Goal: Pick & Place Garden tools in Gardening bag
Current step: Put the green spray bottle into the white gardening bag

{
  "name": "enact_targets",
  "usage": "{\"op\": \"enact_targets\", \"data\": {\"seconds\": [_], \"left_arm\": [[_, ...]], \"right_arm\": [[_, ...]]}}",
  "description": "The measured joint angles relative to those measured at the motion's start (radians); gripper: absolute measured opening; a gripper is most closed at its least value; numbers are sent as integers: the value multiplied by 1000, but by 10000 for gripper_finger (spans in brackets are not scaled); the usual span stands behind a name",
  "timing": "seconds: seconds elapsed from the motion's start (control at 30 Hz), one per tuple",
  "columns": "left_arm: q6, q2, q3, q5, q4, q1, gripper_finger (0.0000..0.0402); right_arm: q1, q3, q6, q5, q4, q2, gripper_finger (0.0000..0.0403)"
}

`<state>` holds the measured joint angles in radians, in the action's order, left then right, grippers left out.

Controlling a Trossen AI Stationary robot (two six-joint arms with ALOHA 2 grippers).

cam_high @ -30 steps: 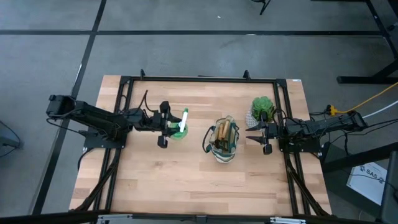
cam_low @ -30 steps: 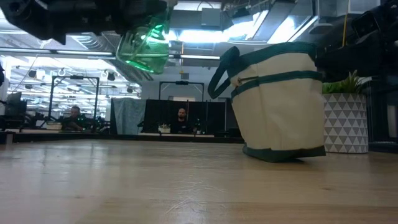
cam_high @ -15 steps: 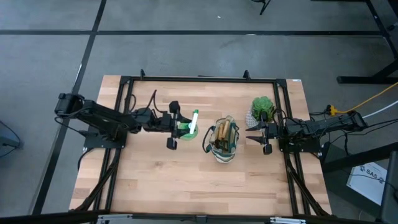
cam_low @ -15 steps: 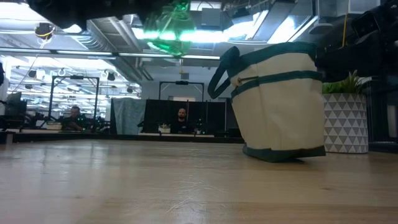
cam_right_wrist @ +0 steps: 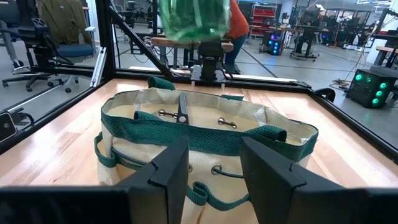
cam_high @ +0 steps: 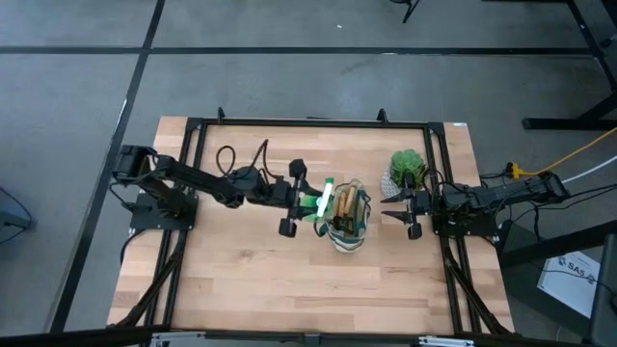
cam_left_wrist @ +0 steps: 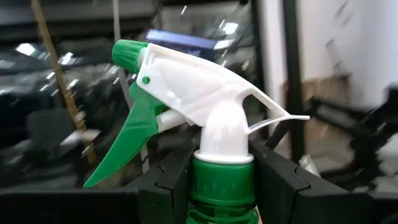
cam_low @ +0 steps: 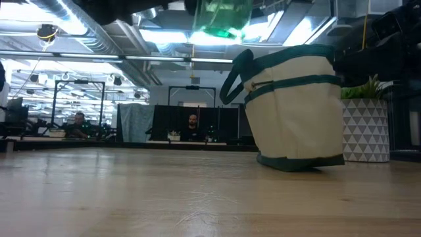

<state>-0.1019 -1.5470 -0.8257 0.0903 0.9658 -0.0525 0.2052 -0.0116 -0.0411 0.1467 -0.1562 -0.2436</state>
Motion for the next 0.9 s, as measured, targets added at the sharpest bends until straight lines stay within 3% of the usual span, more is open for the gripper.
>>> {"op": "enact_targets", "data": {"seconds": [0.27, 0.6, 0.9], "left_arm": [[45, -90, -9, 126, 279, 0, 129], [63, -245, -26, 114, 384, 0, 130], [71, -383, -172, 114, 393, 2, 130]], "right_arm": [[0, 0, 0, 0, 1, 0, 146], [0, 0, 0, 0, 2, 0, 146], [0, 0, 0, 0, 3, 0, 146]]}}
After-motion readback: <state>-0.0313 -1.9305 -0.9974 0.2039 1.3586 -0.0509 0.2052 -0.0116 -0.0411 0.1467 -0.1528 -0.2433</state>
